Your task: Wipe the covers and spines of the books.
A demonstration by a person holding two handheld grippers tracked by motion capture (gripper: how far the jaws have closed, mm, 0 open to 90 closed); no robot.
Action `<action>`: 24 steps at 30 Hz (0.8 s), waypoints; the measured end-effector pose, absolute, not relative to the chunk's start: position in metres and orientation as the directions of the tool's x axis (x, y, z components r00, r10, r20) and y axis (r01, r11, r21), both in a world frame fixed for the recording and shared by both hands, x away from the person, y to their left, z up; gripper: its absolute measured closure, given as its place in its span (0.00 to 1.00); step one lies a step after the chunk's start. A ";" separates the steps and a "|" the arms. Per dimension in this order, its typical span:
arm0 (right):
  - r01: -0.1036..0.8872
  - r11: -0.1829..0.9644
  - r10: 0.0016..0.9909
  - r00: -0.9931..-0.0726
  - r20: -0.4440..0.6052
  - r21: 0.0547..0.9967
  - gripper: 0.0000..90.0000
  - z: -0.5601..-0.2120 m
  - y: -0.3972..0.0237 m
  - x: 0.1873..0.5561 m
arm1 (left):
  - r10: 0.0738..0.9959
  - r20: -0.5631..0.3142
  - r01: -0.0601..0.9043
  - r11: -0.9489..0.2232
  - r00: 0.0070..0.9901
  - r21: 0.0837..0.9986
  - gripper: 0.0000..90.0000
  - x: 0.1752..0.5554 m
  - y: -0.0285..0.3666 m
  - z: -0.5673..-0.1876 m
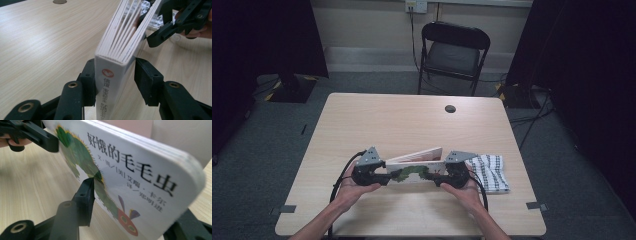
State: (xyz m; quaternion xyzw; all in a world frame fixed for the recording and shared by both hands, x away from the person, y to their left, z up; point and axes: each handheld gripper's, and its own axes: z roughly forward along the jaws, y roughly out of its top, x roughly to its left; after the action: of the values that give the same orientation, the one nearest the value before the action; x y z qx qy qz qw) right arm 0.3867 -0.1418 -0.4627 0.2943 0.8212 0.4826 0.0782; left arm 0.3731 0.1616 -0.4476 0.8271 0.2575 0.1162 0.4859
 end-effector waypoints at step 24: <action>0.386 0.343 0.607 -0.787 0.112 0.856 0.21 -0.451 -0.164 0.399 | 0.517 -0.072 0.310 -0.390 0.853 0.867 0.73 0.371 0.162 -0.447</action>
State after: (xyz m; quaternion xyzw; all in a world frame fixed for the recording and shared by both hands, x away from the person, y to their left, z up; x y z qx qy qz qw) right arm 0.3993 -0.1640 -0.4515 0.3060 0.8116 0.4844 0.1137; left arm 0.3710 0.1617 -0.4471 0.8269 0.2501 0.1054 0.4925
